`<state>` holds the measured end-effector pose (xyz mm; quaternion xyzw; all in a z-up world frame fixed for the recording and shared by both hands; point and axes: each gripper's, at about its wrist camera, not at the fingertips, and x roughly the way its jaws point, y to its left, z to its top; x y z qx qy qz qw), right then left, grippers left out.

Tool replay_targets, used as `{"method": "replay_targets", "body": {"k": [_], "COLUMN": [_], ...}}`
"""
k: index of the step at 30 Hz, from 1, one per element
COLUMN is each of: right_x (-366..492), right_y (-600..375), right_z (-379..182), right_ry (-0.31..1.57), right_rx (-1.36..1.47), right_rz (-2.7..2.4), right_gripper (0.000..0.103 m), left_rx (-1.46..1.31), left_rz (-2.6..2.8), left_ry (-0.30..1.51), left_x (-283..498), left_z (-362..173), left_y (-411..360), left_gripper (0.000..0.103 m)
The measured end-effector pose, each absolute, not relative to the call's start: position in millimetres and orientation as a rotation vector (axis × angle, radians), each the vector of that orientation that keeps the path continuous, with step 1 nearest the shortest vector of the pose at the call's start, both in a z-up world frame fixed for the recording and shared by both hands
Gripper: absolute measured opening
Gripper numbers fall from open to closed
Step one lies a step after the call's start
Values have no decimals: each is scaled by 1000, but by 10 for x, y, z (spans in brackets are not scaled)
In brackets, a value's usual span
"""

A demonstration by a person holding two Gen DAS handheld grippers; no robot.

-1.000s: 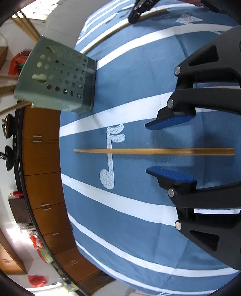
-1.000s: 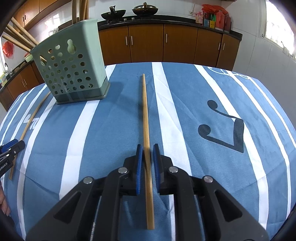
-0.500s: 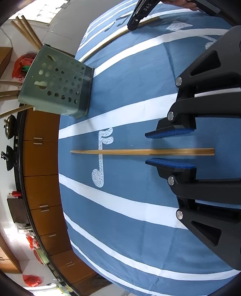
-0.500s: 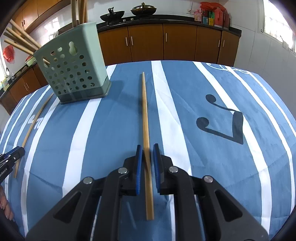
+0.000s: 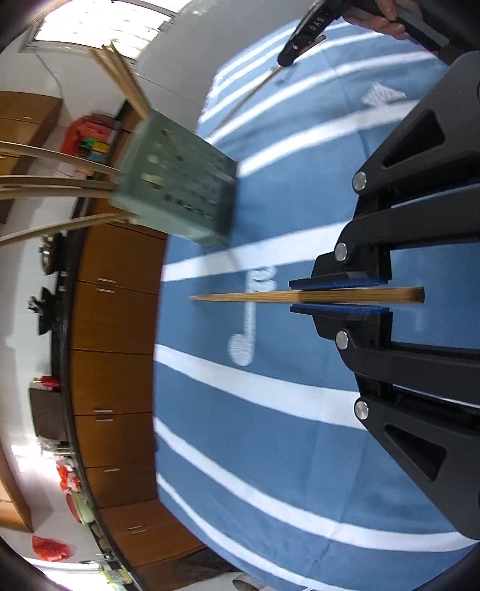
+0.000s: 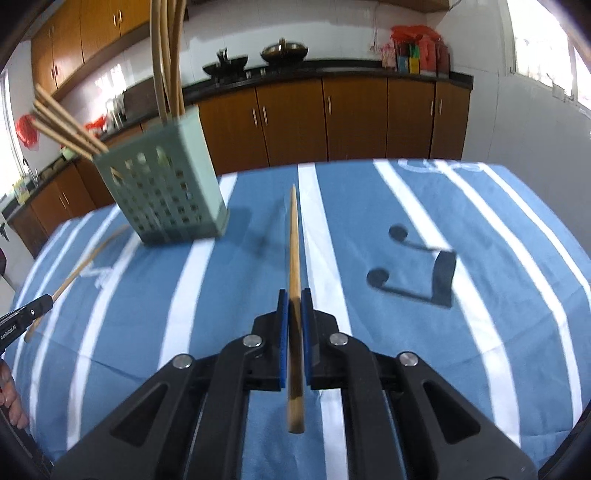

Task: Organize utensils
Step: 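Lift the right tool's chopstick upright over the holder while the left tool lifts its own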

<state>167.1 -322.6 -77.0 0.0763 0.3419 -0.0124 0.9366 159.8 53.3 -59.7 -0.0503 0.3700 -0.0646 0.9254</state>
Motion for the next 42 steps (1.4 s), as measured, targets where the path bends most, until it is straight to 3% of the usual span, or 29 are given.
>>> {"method": "replay_targets", "body": {"k": [17,38,42], "right_x": [1449,1481,1392], "right_y": [-3214,-3169,-3143], "right_z": [2,153,409], "right_ry": [457,434,389], "right_rx": [184,184,210], "right_rz": [17,41,110], "right_gripper": [8,8,8], "left_rx": [-179,-157,-172], "left_rz": [-146,-163,-193], "left_ry": [533,501,483], "left_x": [1430,1442,1426], "left_z": [153,327,471], "left_y": [604,507,481], "left_gripper": [7,7,7]}}
